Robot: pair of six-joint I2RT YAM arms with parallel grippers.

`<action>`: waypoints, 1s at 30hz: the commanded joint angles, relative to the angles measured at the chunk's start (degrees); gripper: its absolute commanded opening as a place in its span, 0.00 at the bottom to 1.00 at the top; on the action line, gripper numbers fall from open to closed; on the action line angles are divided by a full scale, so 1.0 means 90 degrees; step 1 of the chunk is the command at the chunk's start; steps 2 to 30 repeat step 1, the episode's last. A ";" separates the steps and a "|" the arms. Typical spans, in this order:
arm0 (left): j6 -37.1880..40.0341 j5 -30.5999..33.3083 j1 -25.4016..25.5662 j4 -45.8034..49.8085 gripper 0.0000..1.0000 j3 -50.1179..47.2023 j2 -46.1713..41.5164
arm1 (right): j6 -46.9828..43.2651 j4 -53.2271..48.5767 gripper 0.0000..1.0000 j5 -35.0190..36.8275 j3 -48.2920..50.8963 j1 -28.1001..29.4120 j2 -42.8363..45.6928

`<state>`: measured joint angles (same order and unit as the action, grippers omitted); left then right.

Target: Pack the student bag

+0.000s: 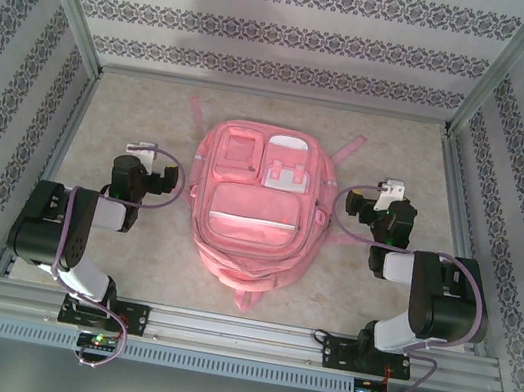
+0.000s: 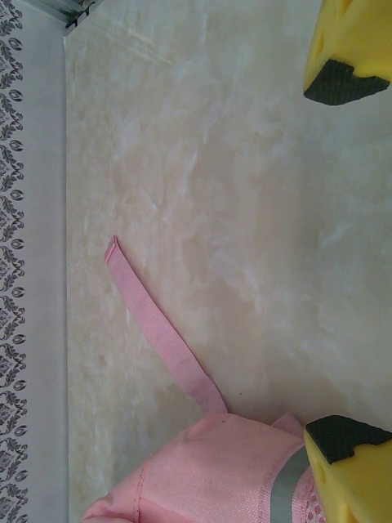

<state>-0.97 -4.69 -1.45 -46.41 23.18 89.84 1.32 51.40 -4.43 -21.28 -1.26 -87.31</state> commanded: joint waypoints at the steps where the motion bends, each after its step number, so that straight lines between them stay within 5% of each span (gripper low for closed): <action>1: 0.0108 0.0023 0.0054 -0.0058 0.99 0.0095 -0.0036 | 0.0047 0.0080 0.98 -0.0065 -0.0067 0.0044 0.0062; 30: 0.0108 0.0023 0.0054 -0.0058 0.99 0.0095 -0.0036 | 0.0047 0.0080 0.98 -0.0065 -0.0067 0.0044 0.0062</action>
